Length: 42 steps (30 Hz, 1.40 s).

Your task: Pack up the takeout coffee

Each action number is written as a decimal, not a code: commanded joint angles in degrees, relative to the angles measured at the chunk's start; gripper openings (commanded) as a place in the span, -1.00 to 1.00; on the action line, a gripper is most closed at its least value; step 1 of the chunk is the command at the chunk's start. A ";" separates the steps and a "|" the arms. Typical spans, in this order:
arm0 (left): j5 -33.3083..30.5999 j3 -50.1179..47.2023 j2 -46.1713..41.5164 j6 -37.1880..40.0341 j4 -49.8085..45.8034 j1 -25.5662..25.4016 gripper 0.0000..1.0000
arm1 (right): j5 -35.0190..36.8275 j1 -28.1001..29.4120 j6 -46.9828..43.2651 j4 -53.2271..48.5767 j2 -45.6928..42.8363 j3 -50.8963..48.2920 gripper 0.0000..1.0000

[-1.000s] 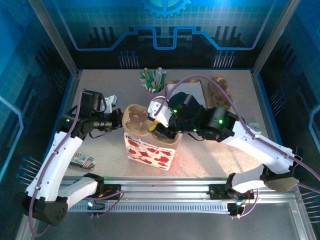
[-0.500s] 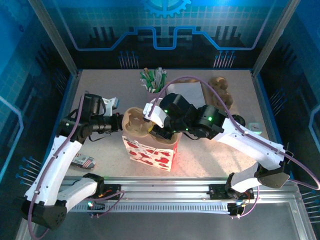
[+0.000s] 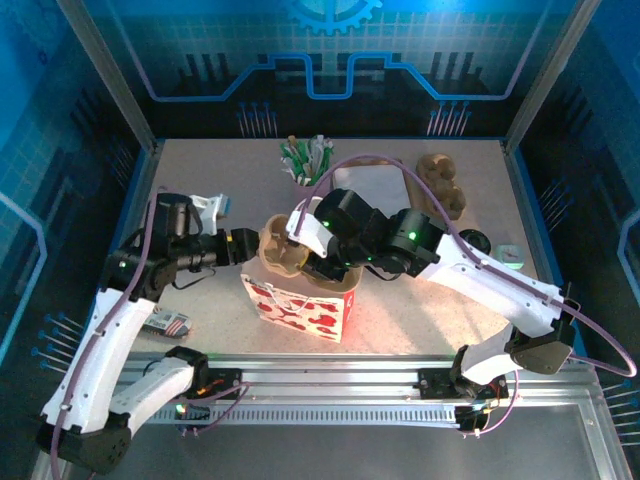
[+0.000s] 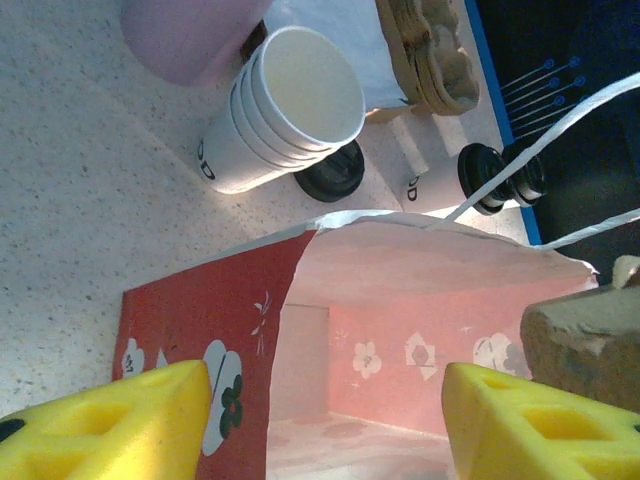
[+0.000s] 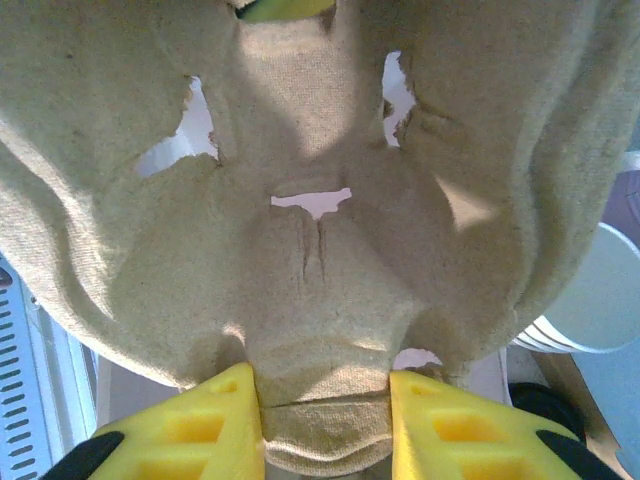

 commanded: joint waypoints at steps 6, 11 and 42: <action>-10.91 3.58 -2.28 -1.54 -1.57 0.07 0.44 | 0.30 -0.32 0.97 -0.76 -0.74 2.43 -0.37; -16.21 4.61 -3.60 -3.68 -2.25 0.84 0.45 | -0.01 0.22 0.85 -0.48 -0.85 2.87 -0.37; -31.25 4.81 -11.54 -0.03 0.90 2.27 0.47 | -0.52 0.29 3.02 -8.04 10.38 5.87 -0.39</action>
